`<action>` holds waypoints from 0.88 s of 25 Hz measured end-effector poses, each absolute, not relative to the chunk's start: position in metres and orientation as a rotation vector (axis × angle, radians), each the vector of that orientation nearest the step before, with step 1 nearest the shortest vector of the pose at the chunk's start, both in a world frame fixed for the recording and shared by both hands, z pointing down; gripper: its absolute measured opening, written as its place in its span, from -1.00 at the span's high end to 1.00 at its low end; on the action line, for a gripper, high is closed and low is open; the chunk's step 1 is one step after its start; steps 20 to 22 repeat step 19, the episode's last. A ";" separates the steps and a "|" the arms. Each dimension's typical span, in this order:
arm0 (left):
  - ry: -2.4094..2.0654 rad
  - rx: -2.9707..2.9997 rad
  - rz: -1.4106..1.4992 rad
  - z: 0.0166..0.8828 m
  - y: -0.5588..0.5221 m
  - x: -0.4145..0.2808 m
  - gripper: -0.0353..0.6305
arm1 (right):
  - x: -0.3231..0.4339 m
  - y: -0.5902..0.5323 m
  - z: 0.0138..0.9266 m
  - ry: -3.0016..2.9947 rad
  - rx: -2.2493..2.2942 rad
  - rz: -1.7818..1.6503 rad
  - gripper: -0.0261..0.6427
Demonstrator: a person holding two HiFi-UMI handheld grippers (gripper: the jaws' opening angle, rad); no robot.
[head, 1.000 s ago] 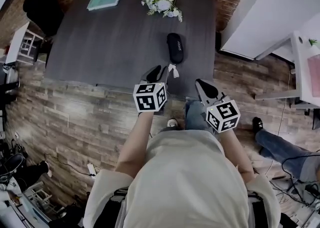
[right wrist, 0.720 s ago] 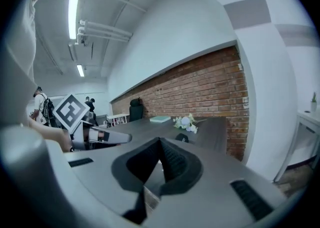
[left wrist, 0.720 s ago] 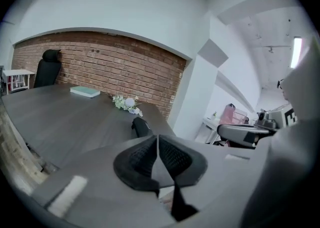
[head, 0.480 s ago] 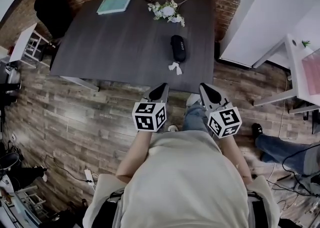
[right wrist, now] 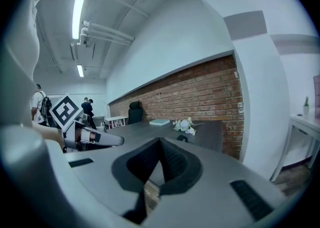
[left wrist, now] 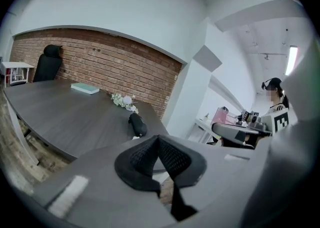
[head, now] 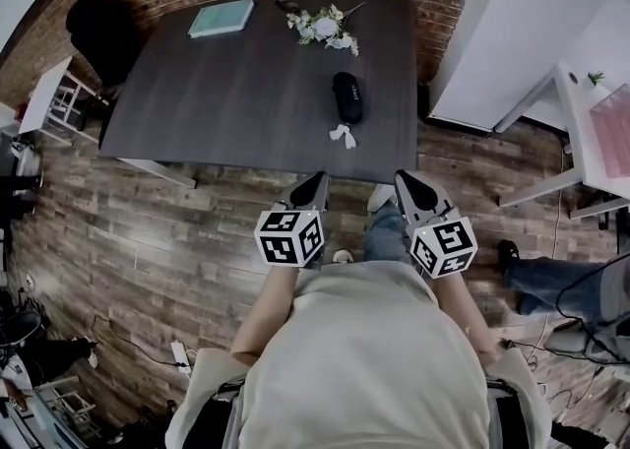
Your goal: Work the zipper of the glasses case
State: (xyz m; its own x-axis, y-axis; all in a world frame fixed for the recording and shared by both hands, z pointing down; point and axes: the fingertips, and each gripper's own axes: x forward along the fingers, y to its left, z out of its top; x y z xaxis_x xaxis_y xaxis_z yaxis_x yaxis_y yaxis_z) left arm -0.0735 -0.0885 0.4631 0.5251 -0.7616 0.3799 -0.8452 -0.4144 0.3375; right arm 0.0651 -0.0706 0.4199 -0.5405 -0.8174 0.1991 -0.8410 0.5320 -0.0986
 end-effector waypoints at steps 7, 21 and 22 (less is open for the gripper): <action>-1.266 2.276 0.226 0.462 -0.090 -0.069 0.86 | 0.064 -0.072 0.412 -2.647 1.435 0.257 0.92; -1.245 2.261 0.257 0.470 -0.100 -0.075 0.86 | 0.059 -0.084 0.412 -2.649 1.425 0.257 0.92; -1.245 2.261 0.257 0.470 -0.100 -0.075 0.86 | 0.059 -0.084 0.412 -2.649 1.425 0.257 0.92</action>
